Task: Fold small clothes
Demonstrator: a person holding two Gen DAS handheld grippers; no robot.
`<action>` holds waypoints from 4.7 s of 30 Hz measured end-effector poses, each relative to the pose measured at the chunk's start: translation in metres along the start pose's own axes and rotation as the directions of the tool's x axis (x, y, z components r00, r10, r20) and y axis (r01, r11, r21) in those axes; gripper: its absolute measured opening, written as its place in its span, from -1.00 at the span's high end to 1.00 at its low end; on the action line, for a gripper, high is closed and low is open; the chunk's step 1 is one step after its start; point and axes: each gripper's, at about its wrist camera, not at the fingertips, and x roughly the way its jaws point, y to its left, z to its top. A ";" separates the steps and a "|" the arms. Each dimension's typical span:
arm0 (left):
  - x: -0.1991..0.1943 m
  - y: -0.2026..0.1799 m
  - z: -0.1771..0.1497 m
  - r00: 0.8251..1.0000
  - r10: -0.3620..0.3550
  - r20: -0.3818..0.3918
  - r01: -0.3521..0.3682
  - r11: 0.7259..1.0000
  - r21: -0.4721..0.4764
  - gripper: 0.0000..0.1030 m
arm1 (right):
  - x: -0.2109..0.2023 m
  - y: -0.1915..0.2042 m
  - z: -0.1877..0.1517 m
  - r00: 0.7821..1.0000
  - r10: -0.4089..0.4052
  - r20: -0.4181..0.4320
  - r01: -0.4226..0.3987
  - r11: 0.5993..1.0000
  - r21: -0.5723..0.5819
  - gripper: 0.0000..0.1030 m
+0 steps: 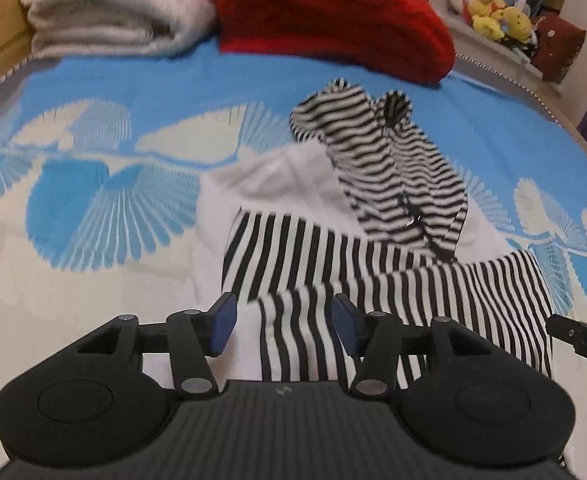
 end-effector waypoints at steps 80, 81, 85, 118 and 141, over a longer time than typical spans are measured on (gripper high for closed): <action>0.005 0.035 0.021 0.993 0.020 0.118 -0.021 1.000 0.003 0.70 | -0.012 -0.066 0.009 0.997 -0.011 0.075 0.008 0.999 0.042 0.51; 0.012 0.030 0.030 0.993 0.018 0.119 -0.021 1.000 0.018 0.70 | -0.012 -0.068 0.010 0.997 -0.003 0.079 -0.001 0.999 0.047 0.51; 0.047 0.010 0.070 0.993 -0.017 0.114 0.014 1.000 0.029 0.70 | -0.015 -0.069 0.017 0.994 0.011 0.107 -0.012 1.000 0.009 0.62; 0.172 -0.083 0.213 0.991 -0.078 0.110 0.041 0.951 0.308 0.96 | 0.000 -0.106 0.042 0.996 -0.034 0.085 0.022 0.990 0.142 0.88; 0.014 0.054 -0.035 0.966 -0.218 -0.140 0.183 0.956 -0.227 0.53 | -0.016 -0.093 0.022 0.955 0.284 0.081 -0.295 0.918 0.265 0.33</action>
